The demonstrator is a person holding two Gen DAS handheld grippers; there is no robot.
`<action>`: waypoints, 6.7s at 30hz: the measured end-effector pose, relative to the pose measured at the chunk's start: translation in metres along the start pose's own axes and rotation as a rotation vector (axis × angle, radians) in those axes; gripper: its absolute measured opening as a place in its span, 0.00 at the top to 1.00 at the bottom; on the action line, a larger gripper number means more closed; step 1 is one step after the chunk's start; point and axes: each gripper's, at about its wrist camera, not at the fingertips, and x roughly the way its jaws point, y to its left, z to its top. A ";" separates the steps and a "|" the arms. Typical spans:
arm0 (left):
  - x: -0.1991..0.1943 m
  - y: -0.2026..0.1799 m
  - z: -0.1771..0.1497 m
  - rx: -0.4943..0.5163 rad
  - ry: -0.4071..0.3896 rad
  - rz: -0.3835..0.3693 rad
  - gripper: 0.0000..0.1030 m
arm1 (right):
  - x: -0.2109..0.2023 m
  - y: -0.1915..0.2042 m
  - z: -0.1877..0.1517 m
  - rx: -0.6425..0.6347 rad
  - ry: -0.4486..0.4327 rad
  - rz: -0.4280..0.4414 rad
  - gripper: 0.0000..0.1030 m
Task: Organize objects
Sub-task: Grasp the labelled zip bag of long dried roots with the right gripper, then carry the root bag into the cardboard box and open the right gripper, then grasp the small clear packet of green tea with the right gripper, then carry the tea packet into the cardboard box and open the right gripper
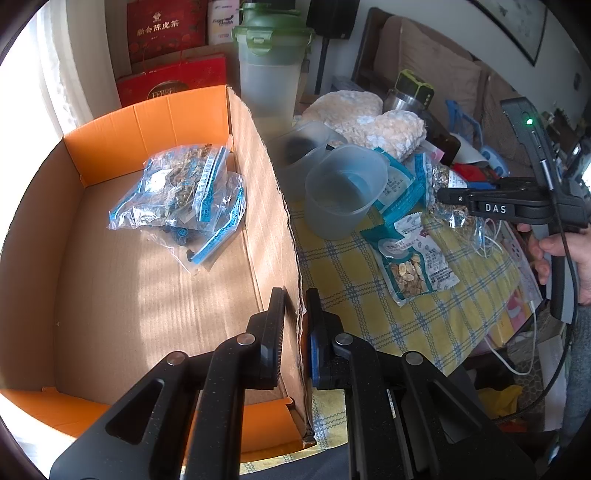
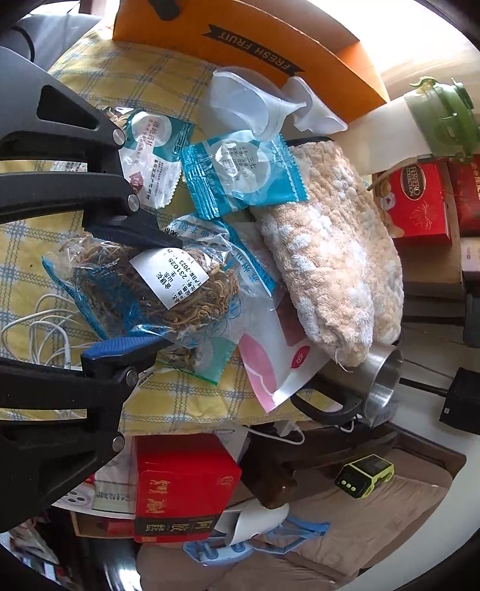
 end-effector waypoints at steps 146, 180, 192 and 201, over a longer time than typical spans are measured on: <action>0.004 -0.001 -0.004 -0.015 0.009 0.024 0.90 | 0.038 -0.017 0.014 0.182 0.028 0.029 0.36; 0.006 -0.001 -0.004 -0.013 0.015 0.019 0.90 | -0.093 0.031 0.072 0.009 -0.193 0.142 0.81; 0.007 -0.001 -0.005 -0.017 0.013 0.020 0.90 | -0.112 0.128 0.110 -0.165 -0.215 0.329 0.81; 0.007 -0.001 -0.006 -0.017 0.011 0.021 0.90 | -0.114 0.196 0.125 -0.280 -0.175 0.502 0.70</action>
